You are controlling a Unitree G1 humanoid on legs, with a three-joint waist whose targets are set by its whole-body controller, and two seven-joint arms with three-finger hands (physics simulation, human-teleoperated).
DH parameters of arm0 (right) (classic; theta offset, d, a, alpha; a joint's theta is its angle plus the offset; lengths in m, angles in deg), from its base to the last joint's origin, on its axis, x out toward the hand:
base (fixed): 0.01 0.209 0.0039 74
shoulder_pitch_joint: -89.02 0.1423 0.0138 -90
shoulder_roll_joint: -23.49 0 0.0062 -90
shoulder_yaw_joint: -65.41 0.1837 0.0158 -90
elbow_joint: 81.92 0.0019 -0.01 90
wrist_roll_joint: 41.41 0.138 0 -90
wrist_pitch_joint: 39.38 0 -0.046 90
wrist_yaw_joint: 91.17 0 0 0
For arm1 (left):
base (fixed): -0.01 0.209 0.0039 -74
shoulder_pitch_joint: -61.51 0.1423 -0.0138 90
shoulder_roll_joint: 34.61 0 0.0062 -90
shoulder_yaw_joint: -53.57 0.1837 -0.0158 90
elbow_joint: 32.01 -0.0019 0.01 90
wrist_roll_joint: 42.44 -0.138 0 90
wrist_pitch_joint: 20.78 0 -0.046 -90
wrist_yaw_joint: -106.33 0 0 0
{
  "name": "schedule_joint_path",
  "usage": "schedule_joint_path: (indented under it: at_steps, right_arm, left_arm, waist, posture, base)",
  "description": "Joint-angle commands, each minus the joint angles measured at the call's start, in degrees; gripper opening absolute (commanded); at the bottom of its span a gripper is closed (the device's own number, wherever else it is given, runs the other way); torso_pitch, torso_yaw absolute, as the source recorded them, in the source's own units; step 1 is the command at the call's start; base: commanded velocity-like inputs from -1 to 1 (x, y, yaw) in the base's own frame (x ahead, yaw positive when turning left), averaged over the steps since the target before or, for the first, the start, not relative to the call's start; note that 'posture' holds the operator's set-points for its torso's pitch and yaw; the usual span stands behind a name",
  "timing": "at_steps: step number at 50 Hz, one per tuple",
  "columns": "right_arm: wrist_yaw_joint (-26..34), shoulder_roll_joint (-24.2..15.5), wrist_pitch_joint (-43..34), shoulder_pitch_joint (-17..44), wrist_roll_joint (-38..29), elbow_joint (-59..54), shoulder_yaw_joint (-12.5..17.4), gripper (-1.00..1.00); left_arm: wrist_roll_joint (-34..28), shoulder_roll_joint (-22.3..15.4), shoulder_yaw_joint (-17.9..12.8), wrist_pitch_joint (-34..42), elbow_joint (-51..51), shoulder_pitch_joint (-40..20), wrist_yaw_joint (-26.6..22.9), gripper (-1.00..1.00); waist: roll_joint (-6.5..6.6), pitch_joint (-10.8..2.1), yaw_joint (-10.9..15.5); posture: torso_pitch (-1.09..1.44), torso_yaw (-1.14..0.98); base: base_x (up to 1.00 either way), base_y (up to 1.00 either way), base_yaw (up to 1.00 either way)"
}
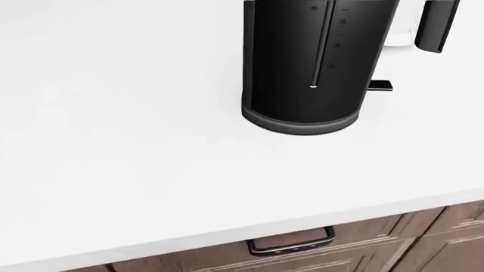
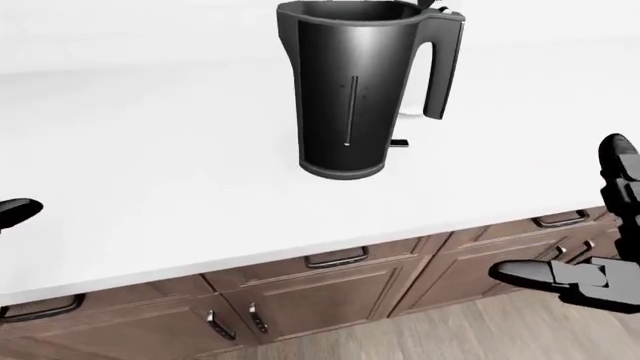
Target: Close the lid of the electric kettle.
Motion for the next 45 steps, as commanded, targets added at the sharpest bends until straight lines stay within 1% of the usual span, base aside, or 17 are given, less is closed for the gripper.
schedule_joint_path:
  at_steps: [1, 4, 8, 11, 14, 17, 19, 22, 23, 25, 28, 31, 35, 37, 41, 42, 45]
  right_arm:
    - [1.94, -2.00, -2.86, 2.31, -1.97, 0.08, 0.66, 1.00]
    - [3.86, -4.56, -7.31, 6.03, -2.91, -0.71, 0.75, 1.00]
    - [6.17, -8.30, -11.58, 9.87, -5.01, -2.12, -1.61, 1.00]
    - [7.35, -10.84, -15.36, 13.40, -5.12, -3.01, -1.80, 0.99]
    - [9.19, -13.52, -17.60, 15.68, -6.21, -4.26, -2.12, 0.99]
    - [11.10, -16.33, -19.46, 17.91, -7.39, -5.71, -2.59, 0.99]
    - [12.49, -18.59, -20.74, 19.63, -8.17, -6.80, -3.32, 0.99]
    - [14.73, -22.19, -21.47, 21.78, -9.86, -9.27, -4.56, 1.00]
    - [15.47, -23.56, -21.74, 22.64, -10.35, -10.25, -5.00, 0.99]
    - [16.67, -26.71, -21.59, 24.47, -11.33, -12.95, -6.73, 0.99]
    - [18.17, -29.41, -19.81, 25.34, -13.51, -15.97, -9.87, 1.00]
    - [19.59, -32.67, -18.19, 27.11, -15.12, -19.71, -13.35, 1.00]
    - [20.89, -37.58, -15.28, 29.37, -15.95, -24.96, -17.87, 0.99]
    - [20.98, -39.89, -13.76, 30.38, -15.60, -27.31, -20.02, 0.99]
    - [20.33, -43.58, -9.65, 31.23, -14.46, -31.70, -24.64, 1.00]
    - [20.19, -44.97, -8.17, 31.76, -13.96, -33.52, -26.50, 1.00]
    - [19.61, -49.24, -4.49, 32.28, -11.48, -37.51, -30.02, 1.00]
  left_arm:
    - [-0.64, -0.87, -0.17, -3.05, 0.72, -0.83, -0.73, 1.00]
    - [-1.22, -0.63, 0.12, -4.29, -0.37, -0.74, -1.25, 1.00]
    - [-0.97, -0.67, -0.14, -4.40, -0.34, -0.59, -1.24, 1.00]
    - [-0.29, -0.85, -0.53, -3.47, 0.70, -0.52, -0.87, 1.00]
    - [1.36, -1.50, -1.81, -1.05, 2.67, -0.52, 0.15, 1.00]
    - [1.31, -1.59, -1.56, -1.21, 2.41, -0.69, 0.22, 1.00]
    - [-0.88, -0.81, 0.10, -4.64, -0.69, -0.78, -1.12, 1.00]
    - [-0.34, -0.96, -0.22, -3.73, 0.23, -0.70, -0.76, 1.00]
    - [0.65, -1.33, -0.91, -2.12, 1.69, -0.73, -0.07, 1.00]
    - [0.59, -1.24, -0.73, -2.11, 1.79, -0.72, -0.06, 1.00]
    - [-0.39, -0.97, -0.18, -3.75, 0.22, -0.77, -0.81, 1.00]
    - [1.03, -1.46, -1.36, -1.68, 2.07, -0.64, -0.01, 1.00]
    - [0.53, -1.21, -0.98, -2.53, 1.28, -0.60, -0.31, 1.00]
    - [-0.23, -0.94, -0.49, -3.94, -0.07, -0.62, -0.91, 1.00]
    - [0.85, -1.34, -1.22, -2.26, 1.44, -0.56, -0.17, 1.00]
    - [0.54, -1.20, -1.07, -2.74, 0.99, -0.46, -0.40, 1.00]
    - [-0.31, -0.92, -0.59, -4.32, -0.52, -0.42, -1.08, 1.00]
  waist:
    - [0.05, -0.65, 0.00]
    - [0.02, -0.71, 0.08]
    - [0.11, -0.75, 0.04]
    - [0.10, -0.83, -0.07]
    - [0.11, -0.78, -0.08]
    - [0.13, -0.71, -0.07]
    - [0.15, -0.66, 0.02]
    - [0.25, -0.93, 0.12]
    - [0.27, -0.95, 0.07]
    - [0.19, -0.97, -0.06]
    - [0.03, -0.80, -0.09]
    - [-0.01, -1.07, -0.13]
    - [-0.04, -1.05, -0.25]
    - [0.00, -1.01, -0.19]
    - [0.10, -0.98, -0.21]
    - [0.09, -0.96, -0.26]
    - [-0.03, -0.87, -0.29]
  posture:
    - [0.00, 0.00]
    - [0.00, 0.00]
    - [0.00, 0.00]
    - [0.00, 0.00]
    - [0.00, 0.00]
    - [0.00, 0.00]
    - [0.00, 0.00]
    - [0.00, 0.00]
    - [0.00, 0.00]
    - [0.00, 0.00]
    - [0.00, 0.00]
    - [0.00, 0.00]
    - [0.00, 0.00]
    - [0.00, 0.00]
    - [0.00, 0.00]
    - [0.00, 0.00]
    - [0.00, 0.00]
  base:
    - [0.00, 0.00, 0.00]
    - [0.00, 0.00, 0.00]
    - [0.00, 0.00, 0.00]
    - [0.00, 0.00, 0.00]
    - [0.00, 0.00, 0.00]
    - [0.00, 0.00, 0.00]
    - [0.00, 0.00, 0.00]
    - [0.00, 0.00, 0.00]
    - [0.00, 0.00, 0.00]
    - [0.00, 0.00, 0.00]
    - [0.00, 0.00, 0.00]
    - [0.00, 0.00, 0.00]
    - [0.00, 0.00, 0.00]
    - [0.00, 0.00, 0.00]
    - [0.00, 0.00, 0.00]
    - [0.00, 0.00, 0.00]
    - [0.00, 0.00, 0.00]
